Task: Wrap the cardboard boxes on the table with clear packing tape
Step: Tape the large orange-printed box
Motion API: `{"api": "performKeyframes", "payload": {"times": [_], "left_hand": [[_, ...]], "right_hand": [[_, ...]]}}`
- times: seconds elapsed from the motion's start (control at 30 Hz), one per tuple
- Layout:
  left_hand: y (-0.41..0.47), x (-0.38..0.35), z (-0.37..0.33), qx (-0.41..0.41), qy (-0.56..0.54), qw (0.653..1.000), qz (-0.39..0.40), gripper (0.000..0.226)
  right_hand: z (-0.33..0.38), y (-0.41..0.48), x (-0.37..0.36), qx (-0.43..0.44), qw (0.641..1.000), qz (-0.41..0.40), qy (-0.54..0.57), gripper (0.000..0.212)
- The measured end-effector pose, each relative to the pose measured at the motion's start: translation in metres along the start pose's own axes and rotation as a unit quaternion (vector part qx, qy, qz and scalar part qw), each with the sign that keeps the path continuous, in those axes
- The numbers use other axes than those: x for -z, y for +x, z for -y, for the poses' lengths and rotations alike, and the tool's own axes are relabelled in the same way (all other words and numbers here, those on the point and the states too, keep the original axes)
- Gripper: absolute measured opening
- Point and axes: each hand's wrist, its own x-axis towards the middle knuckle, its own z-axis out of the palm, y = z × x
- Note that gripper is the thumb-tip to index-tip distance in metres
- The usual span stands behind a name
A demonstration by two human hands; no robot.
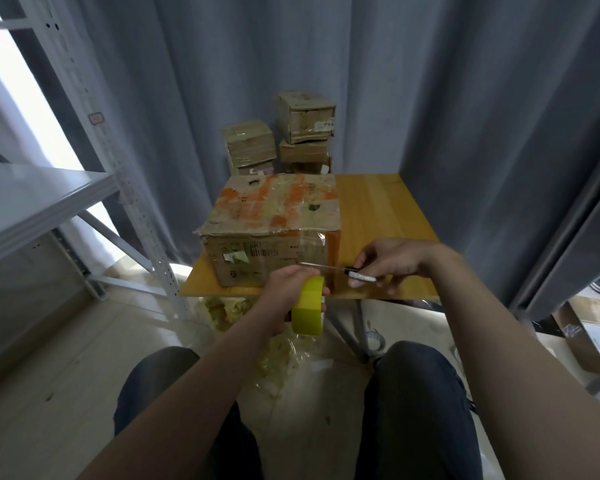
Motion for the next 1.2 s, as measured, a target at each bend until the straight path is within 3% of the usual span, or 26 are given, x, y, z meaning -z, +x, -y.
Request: {"api": "performKeyframes", "payload": {"times": [0.13,0.2,0.27,0.37,0.43,0.5,0.57,0.63,0.67,0.73,0.8,0.87,0.93,1.0,1.07,1.13,1.2], "left_hand": [[0.001,0.004,-0.002,0.006,-0.001,1.000,0.003,0.019],[0.002,0.006,0.002,0.023,0.021,0.999,0.020,0.019],[0.001,0.008,0.010,0.039,0.059,0.997,0.040,0.018],[0.000,0.009,0.023,0.044,0.141,0.987,0.065,0.014],[-0.001,0.010,0.027,0.038,0.159,0.984,0.076,0.012],[0.000,0.012,0.026,0.032,0.149,0.985,0.080,0.011],[0.000,0.012,0.023,0.029,0.149,0.985,0.077,0.013],[0.002,0.011,0.020,0.022,0.156,0.985,0.075,0.013],[0.002,0.011,0.019,0.022,0.160,0.984,0.076,0.013],[0.001,0.009,0.016,0.026,0.158,0.984,0.080,0.012],[0.001,0.009,0.013,0.033,0.147,0.985,0.082,0.012],[0.002,0.009,0.012,0.037,0.140,0.986,0.083,0.014],[0.002,0.010,0.012,0.038,0.144,0.985,0.082,0.017],[0.002,0.011,0.011,0.036,0.150,0.984,0.083,0.019],[0.001,0.012,0.009,0.035,0.152,0.984,0.084,0.020],[0.001,0.014,0.006,0.031,0.146,0.985,0.084,0.021],[0.000,0.015,0.002,0.021,0.142,0.986,0.088,0.019]], "right_hand": [[0.007,0.011,-0.002,0.037,0.998,-0.041,-0.012,0.022],[0.002,0.011,-0.004,0.030,0.999,-0.032,-0.016,0.019],[-0.006,0.011,-0.009,0.007,0.998,-0.007,-0.063,0.026],[-0.015,0.006,-0.015,0.000,0.994,0.030,-0.103,0.057],[-0.022,0.000,-0.013,0.044,0.998,0.025,-0.037,0.073],[-0.032,-0.006,-0.008,0.136,0.984,0.041,0.105,0.075],[-0.041,-0.006,-0.007,0.229,0.926,0.035,0.297,0.060],[-0.048,-0.001,-0.009,0.247,0.861,-0.056,0.442,0.040],[-0.055,0.007,-0.010,0.222,0.845,-0.132,0.469,0.046],[-0.064,0.018,-0.013,0.124,0.852,-0.291,0.418,0.068],[-0.070,0.027,-0.016,0.019,0.872,-0.365,0.325,0.051],[-0.078,0.034,-0.018,-0.061,0.918,-0.324,0.220,0.035],[-0.082,0.038,-0.023,-0.113,0.952,-0.268,0.099,0.042],[-0.085,0.048,-0.021,-0.156,0.952,-0.263,0.004,0.058],[-0.073,0.053,-0.021,-0.132,0.939,-0.318,-0.009,0.060],[-0.037,0.048,-0.024,0.012,0.916,-0.401,0.004,0.049],[0.005,0.042,-0.026,0.170,0.895,-0.412,0.015,0.041]]}}
